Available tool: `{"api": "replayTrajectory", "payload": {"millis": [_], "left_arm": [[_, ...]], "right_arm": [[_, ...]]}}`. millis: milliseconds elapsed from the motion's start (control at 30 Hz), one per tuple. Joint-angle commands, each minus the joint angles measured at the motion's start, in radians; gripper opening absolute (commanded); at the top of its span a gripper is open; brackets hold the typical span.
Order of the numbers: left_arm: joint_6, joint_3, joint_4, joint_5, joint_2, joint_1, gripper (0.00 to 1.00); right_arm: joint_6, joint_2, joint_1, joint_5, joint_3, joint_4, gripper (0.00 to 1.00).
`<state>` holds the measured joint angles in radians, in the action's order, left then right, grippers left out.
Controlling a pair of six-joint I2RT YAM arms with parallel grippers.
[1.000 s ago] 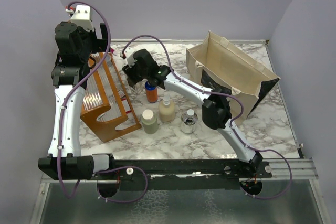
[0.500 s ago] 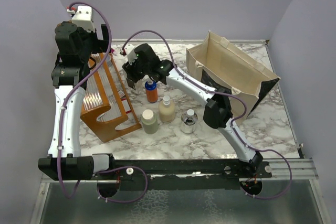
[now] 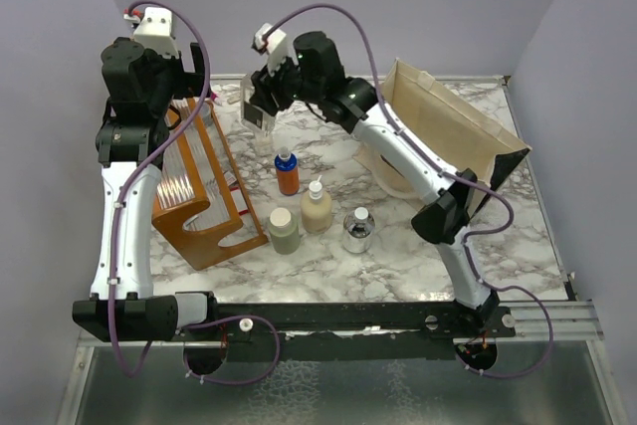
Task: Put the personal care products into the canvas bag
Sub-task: Pick up the care product from the center of the board.
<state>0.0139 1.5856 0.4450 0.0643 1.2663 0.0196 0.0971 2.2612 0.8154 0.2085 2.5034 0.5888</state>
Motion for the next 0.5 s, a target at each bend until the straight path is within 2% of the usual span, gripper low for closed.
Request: {"api": "replayTrajectory", "payload": {"millis": [0,267,467], "left_arm": [[-0.033,0.062,-0.015,0.012,0.013,0.006,0.99],[-0.035,0.099,-0.026,0.113,0.059,0.002,0.99],[-0.014,0.091,-0.033,0.249,0.103,-0.033,0.99]], "right_arm": [[0.043,-0.199,-0.03,0.021,0.081,-0.095,0.01],[0.109,-0.372,-0.089,-0.023,0.029,-0.069,0.01],[0.13,-0.512,-0.196,-0.014,-0.037,-0.046,0.01]]}}
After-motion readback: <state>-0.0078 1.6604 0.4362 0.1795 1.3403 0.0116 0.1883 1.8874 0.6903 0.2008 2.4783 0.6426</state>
